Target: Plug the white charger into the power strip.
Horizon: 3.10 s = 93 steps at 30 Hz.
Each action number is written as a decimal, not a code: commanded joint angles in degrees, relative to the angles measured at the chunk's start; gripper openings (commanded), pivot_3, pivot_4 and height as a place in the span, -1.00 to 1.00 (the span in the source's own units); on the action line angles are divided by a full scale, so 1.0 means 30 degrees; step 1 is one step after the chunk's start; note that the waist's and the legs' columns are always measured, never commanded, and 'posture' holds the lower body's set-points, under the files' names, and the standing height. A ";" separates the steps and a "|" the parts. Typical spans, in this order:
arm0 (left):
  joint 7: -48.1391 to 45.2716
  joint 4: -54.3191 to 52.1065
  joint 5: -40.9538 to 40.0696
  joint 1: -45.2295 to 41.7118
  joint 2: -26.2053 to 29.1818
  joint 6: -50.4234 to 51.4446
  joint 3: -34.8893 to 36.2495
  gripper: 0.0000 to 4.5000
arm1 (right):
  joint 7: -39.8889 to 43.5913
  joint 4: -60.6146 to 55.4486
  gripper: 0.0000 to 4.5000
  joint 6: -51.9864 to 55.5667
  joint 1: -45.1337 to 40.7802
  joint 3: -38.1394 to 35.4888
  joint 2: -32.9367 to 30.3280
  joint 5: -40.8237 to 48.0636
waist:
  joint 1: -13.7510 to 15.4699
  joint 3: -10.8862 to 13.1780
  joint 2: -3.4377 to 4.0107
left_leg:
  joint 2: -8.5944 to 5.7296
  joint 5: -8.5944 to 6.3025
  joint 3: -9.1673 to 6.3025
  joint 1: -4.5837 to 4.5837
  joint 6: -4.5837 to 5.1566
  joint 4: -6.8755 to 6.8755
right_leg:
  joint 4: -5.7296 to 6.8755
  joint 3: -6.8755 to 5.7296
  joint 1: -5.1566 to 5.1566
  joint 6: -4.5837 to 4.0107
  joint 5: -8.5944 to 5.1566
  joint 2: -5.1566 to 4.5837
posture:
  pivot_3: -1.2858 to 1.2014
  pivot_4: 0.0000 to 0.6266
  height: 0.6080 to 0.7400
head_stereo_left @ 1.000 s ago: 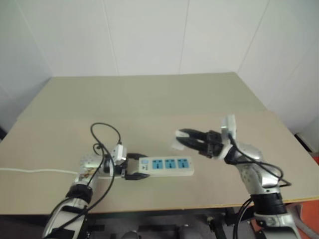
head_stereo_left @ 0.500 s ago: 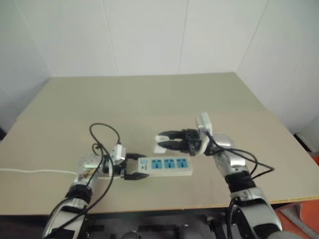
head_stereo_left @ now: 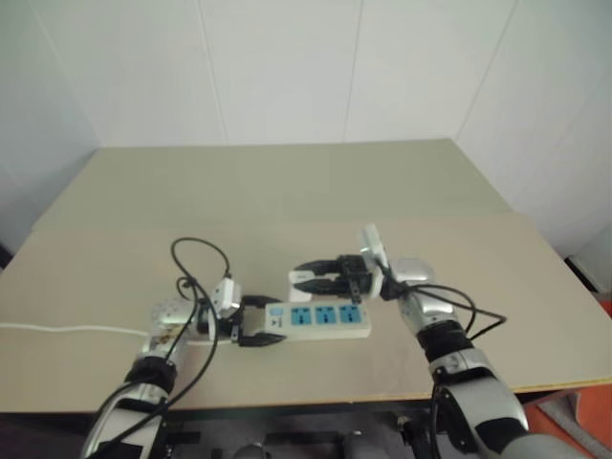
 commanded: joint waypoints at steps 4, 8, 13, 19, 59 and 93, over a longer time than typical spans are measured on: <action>0.0173 0.0191 0.0639 0.0018 0.0148 -0.0099 -0.0164 0.46 | 0.0066 -0.0527 -0.49 -0.0835 0.0299 -0.0023 0.0135 -0.0366 | -0.0004 0.0000 0.0000 | 0.0000 0.0000 0.0001 0.0003 0.0000 0.0000 | 0.0001 0.0000 0.0000 0.0000 0.0000 0.0000 | 0.03 -0.52 1.00; 0.0293 0.0133 0.0592 -0.0006 0.0272 -0.0033 -0.0056 0.46 | -0.0013 -0.0368 -0.49 -0.0962 0.0375 0.0004 0.0231 -0.0649 | -0.0001 0.0000 0.0000 | -0.0001 0.0000 0.0001 0.0003 0.0000 0.0001 | 0.0001 0.0001 0.0000 0.0000 0.0000 0.0000 | 0.03 -0.52 1.00; 0.0379 0.0131 0.0645 0.0090 0.0288 -0.0177 -0.0055 0.46 | 0.0143 -0.0189 -0.49 -0.1164 0.0386 -0.0035 0.0322 -0.0765 | -0.0003 0.0000 0.0000 | -0.0001 0.0000 0.0001 0.0005 0.0000 0.0000 | 0.0001 0.0001 0.0001 0.0000 0.0000 0.0000 | 0.03 -0.52 1.00; 0.0511 0.0311 0.0717 -0.0005 0.0189 -0.0328 -0.0037 0.46 | 0.0145 0.0158 -0.49 -0.1436 0.0401 0.0102 0.0245 -0.1104 | -0.0002 0.0000 0.0000 | -0.0001 0.0000 0.0002 0.0010 0.0000 0.0001 | 0.0001 0.0001 0.0006 0.0000 0.0000 0.0000 | 0.03 -0.52 1.00; 0.0551 0.0748 0.1222 -0.0031 0.0042 -0.1113 -0.0310 0.46 | -0.1372 0.0526 -0.49 -0.2180 0.1405 0.1609 -0.0423 -0.3424 | 0.0008 -0.0014 0.0005 | 0.0003 -0.0003 -0.0010 0.0214 0.0002 -0.0036 | -0.0076 -0.0014 0.0244 0.0006 -0.0006 -0.0001 | 0.03 -0.52 1.00; 0.0852 0.0976 0.1536 0.0097 -0.0109 -0.1779 -0.0711 0.46 | -0.2735 -0.2233 -0.49 0.1209 0.2895 0.2383 -0.0746 -0.3277 | 0.0053 -0.0094 -0.0010 | 0.0001 -0.0008 -0.0006 0.0330 0.0005 -0.0085 | -0.0126 -0.0013 0.0363 0.0021 -0.0026 -0.0004 | 0.03 -0.52 1.00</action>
